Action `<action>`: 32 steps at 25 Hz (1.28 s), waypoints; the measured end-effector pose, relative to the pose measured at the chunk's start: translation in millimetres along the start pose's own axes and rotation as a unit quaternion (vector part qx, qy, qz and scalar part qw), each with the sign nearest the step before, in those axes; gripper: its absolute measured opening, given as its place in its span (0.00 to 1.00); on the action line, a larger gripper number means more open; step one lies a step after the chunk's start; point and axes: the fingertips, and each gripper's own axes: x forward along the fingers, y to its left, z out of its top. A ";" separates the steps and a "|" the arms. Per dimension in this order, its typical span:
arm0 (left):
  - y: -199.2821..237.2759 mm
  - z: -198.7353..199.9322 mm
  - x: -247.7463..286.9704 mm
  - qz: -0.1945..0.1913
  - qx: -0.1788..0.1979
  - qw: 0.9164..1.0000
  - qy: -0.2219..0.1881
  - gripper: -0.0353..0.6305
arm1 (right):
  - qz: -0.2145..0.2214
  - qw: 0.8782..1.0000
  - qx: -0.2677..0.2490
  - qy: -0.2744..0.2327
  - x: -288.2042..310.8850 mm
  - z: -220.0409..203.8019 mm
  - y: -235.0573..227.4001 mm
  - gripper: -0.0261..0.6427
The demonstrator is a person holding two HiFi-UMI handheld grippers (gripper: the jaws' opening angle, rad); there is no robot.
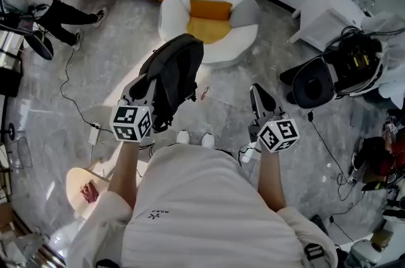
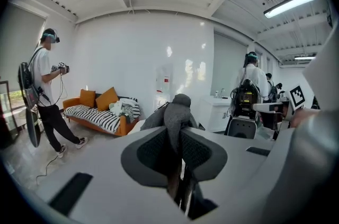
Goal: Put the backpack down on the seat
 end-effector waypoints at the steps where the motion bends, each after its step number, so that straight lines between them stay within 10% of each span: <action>1: 0.1 1.0 0.0 0.001 0.000 1.000 -0.002 0.17 | -0.001 1.000 0.004 0.002 -0.9 -1.6 -0.9 0.08; 32: -38.8 8.2 -10.4 0.053 -0.027 0.998 -0.036 0.16 | 0.053 0.998 0.008 0.024 -41.3 -19.8 -20.4 0.08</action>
